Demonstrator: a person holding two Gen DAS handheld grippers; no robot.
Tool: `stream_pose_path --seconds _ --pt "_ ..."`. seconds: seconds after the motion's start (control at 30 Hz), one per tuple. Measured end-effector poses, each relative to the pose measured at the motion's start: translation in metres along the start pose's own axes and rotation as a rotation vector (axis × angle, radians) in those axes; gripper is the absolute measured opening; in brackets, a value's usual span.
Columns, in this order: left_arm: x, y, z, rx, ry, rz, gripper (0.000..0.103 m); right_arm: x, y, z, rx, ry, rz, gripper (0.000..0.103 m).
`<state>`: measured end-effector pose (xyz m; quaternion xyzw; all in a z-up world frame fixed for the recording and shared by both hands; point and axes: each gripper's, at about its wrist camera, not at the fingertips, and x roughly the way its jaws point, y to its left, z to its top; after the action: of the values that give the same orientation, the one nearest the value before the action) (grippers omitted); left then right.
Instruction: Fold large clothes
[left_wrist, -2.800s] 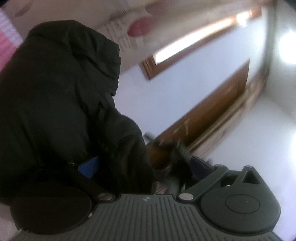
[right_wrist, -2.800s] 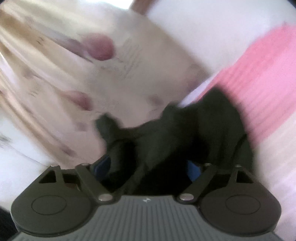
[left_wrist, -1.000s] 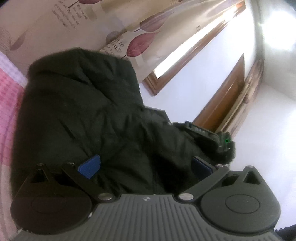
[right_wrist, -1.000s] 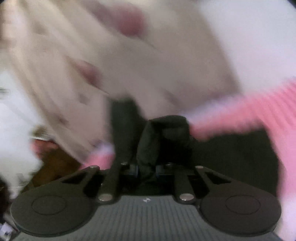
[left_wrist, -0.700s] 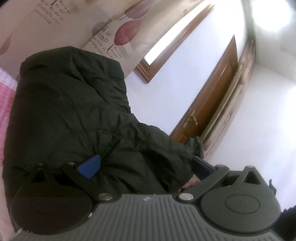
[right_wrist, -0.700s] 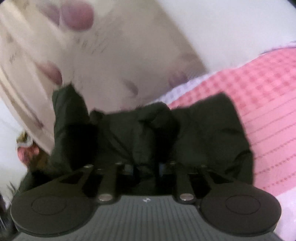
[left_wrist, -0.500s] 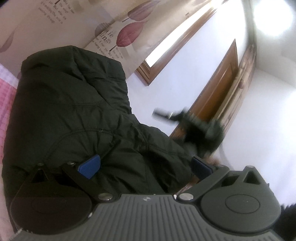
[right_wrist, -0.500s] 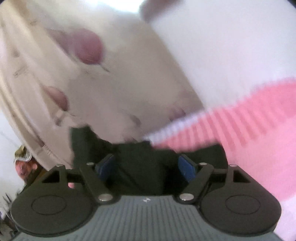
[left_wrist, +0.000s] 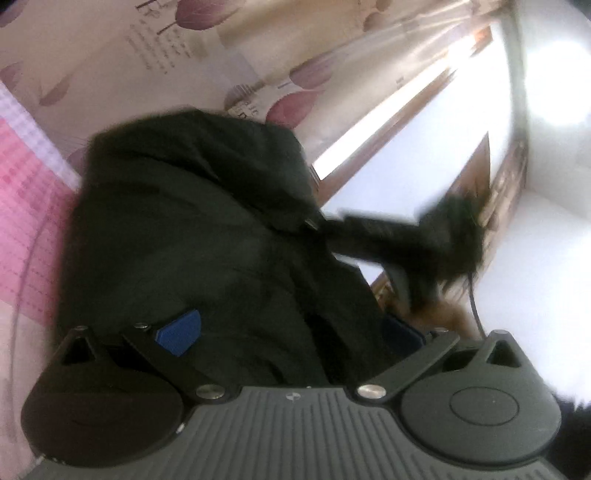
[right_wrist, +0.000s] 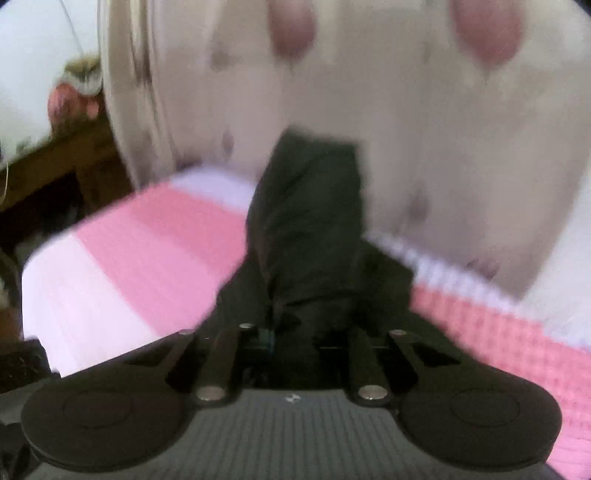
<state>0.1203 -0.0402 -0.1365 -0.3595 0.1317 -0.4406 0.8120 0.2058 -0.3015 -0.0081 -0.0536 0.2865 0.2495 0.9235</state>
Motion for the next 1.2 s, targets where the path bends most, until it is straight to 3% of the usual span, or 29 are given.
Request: stream_pose_path --seconds 0.17,0.33,0.43,0.5,0.53,0.6,0.63,0.7,0.77,0.8,0.83,0.87,0.9,0.97,1.07,1.2 --pt "0.008 -0.009 -0.005 0.050 0.051 0.018 0.103 -0.042 -0.036 -0.054 0.120 -0.106 -0.110 0.007" --pt "0.014 -0.008 -0.011 0.097 0.039 0.060 0.103 -0.063 -0.085 -0.129 0.356 -0.175 -0.201 0.000" --pt "0.012 0.000 -0.011 0.073 0.027 0.069 0.103 -0.067 -0.098 -0.152 0.447 -0.213 -0.179 0.001" --pt "0.011 0.003 -0.011 0.058 0.026 0.063 0.103 -0.072 -0.107 -0.146 0.541 -0.229 -0.067 0.003" --pt "0.009 0.002 -0.012 0.063 0.026 0.063 0.103 -0.072 -0.109 -0.136 0.571 -0.228 -0.022 0.013" --pt "0.009 0.001 -0.014 0.075 0.025 0.066 0.103 -0.070 -0.108 -0.114 0.553 -0.221 0.011 0.066" --pt "0.008 0.001 -0.014 0.079 0.024 0.065 0.103 -0.066 -0.106 -0.104 0.528 -0.200 0.043 0.103" --pt "0.007 0.001 -0.016 0.086 0.021 0.062 0.103 -0.047 -0.095 -0.082 0.482 -0.166 0.086 0.103" --pt "0.008 0.001 -0.016 0.091 0.022 0.062 0.103 -0.008 -0.080 -0.064 0.439 -0.023 0.110 0.101" --pt "0.009 0.000 -0.015 0.094 0.022 0.073 0.103 0.016 -0.071 -0.058 0.410 0.030 0.113 0.091" --pt "0.008 -0.001 -0.013 0.097 0.024 0.099 0.103 0.033 -0.061 -0.055 0.364 0.082 0.120 0.043" --pt "0.008 -0.002 -0.010 0.093 0.025 0.117 0.103 0.052 -0.045 -0.053 0.279 0.143 0.103 0.036" --pt "0.005 -0.002 -0.006 0.078 0.023 0.121 0.103 0.058 -0.032 -0.049 0.204 0.151 0.083 0.032" --pt "-0.006 -0.005 0.002 0.045 -0.019 0.121 0.103 0.046 -0.021 -0.036 0.124 0.094 0.072 0.021" --pt "-0.015 -0.015 0.011 0.068 -0.069 0.147 0.103 -0.015 -0.030 -0.029 0.149 -0.122 0.056 0.018" --pt "0.003 -0.018 0.014 0.107 -0.016 0.178 0.103 -0.059 -0.068 -0.077 0.304 -0.266 -0.028 0.017"
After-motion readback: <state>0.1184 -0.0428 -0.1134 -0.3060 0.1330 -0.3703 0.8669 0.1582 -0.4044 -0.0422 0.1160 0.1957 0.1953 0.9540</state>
